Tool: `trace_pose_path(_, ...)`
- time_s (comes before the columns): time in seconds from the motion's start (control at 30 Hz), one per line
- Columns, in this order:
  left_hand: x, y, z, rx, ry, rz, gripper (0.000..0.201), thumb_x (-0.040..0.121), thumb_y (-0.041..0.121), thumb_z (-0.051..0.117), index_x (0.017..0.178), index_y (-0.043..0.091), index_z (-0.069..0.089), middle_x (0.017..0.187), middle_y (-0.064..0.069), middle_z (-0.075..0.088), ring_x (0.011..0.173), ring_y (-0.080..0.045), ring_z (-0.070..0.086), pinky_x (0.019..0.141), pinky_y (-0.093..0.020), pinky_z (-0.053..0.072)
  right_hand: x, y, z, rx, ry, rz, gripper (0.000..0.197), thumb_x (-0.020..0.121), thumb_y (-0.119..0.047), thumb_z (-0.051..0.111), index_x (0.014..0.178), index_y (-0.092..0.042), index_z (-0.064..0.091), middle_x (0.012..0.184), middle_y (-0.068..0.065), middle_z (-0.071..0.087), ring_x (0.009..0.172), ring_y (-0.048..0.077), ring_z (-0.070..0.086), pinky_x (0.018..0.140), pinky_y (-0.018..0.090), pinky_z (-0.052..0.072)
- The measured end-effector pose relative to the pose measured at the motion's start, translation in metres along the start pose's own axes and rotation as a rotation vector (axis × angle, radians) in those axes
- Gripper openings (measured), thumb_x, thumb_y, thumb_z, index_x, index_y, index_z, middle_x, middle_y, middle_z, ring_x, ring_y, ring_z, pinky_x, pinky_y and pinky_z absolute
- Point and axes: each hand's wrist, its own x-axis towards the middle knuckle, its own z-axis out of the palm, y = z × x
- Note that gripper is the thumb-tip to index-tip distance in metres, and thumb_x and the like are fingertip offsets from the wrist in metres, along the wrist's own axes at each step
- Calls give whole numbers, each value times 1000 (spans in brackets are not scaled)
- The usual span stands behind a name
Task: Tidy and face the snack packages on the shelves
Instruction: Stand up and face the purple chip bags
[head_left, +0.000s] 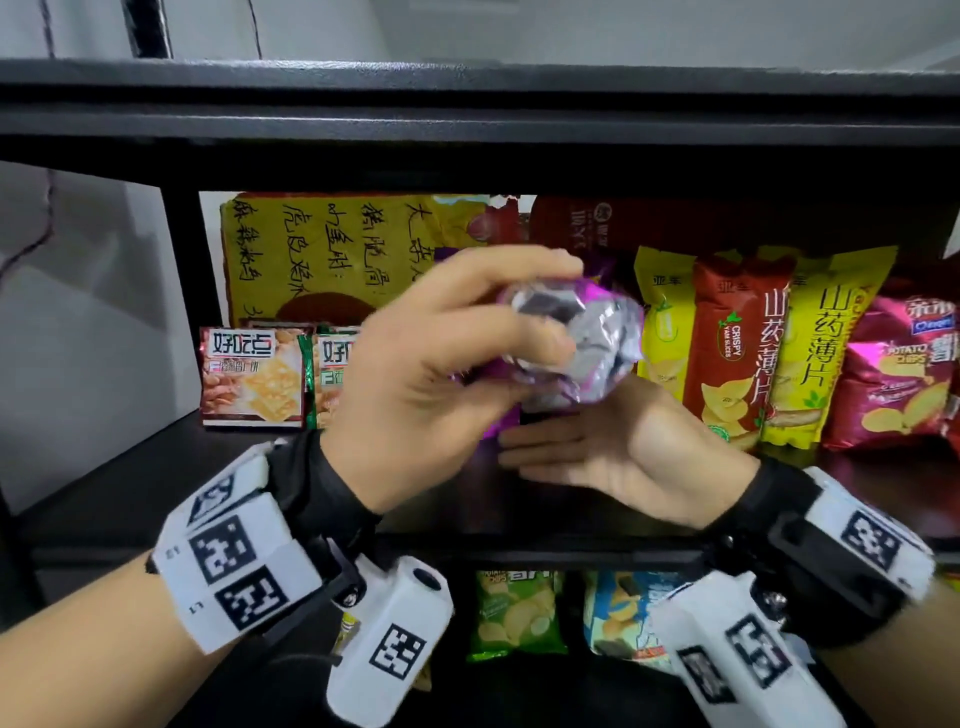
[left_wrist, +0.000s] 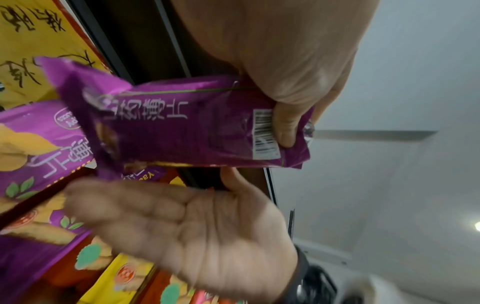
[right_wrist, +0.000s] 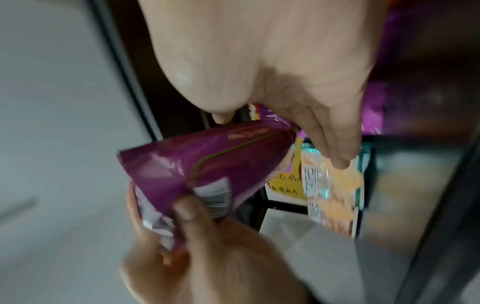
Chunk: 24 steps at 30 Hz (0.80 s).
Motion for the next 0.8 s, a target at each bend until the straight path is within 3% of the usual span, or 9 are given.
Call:
trace_pose_path(0.1,-11,3,15,-81,-197,54,14,81,-10,68,78,-2,78,125,-15,62,123,-31,60,108,-47,46,-4,-13,7,391,-169,121,69,103,-50,29,83,-1,73,79,24,73,71,26,74,68,28,61)
trace_pose_path(0.17,-17,5,19,-149,-375,54,26,76,-19,65,84,0,80,132,-16,60,134,-28,52,118,-47,34,-4,-18,9,420,-314,88,51,98,-48,49,75,-9,74,72,10,72,71,22,71,70,30,57)
trace_pose_path(0.27,-19,5,11,-258,-532,-55,60,65,-24,55,114,5,75,137,-10,61,141,-22,45,118,-42,33,-1,-9,-3,292,-271,50,20,78,-35,75,78,-15,79,76,4,73,79,18,70,78,28,56)
trace_pose_path(0.37,-21,-3,0,-315,-385,-249,57,68,-20,48,113,3,72,120,-8,71,124,-22,60,108,-39,44,8,0,-16,337,-131,60,33,80,-35,69,96,-8,78,92,14,73,86,27,71,90,42,55)
trace_pose_path(0.43,-23,-11,-4,-271,-242,-365,47,70,-16,48,103,5,75,108,-7,74,112,-21,65,101,-39,49,12,3,-24,309,-127,28,38,74,-38,78,96,-7,80,95,16,75,85,30,73,82,46,60)
trace_pose_path(0.5,-25,-15,-3,-210,-164,-468,42,73,-9,49,101,11,74,106,-4,72,107,-19,65,98,-37,50,12,5,-30,319,-191,32,56,65,-39,89,105,-3,77,105,18,74,90,31,74,76,44,61)
trace_pose_path(0.6,-27,-13,2,-281,-115,-603,44,77,0,48,110,21,68,106,2,69,102,-11,65,92,-23,51,14,9,-31,339,-250,4,60,74,-40,83,117,0,70,115,18,71,96,32,72,77,43,60)
trace_pose_path(0.67,-30,-13,5,-350,-113,-673,45,77,2,48,115,21,66,106,2,72,101,-7,68,90,-17,49,16,10,-30,336,-179,-17,58,78,-39,75,122,-1,68,110,19,72,90,32,73,73,42,61)
trace_pose_path(0.8,-33,-17,9,-509,-105,-854,44,74,3,51,113,16,66,108,1,75,102,-7,69,96,-22,51,17,13,-21,67,3,-264,49,80,-22,69,128,-15,60,102,12,76,80,23,75,64,31,59)
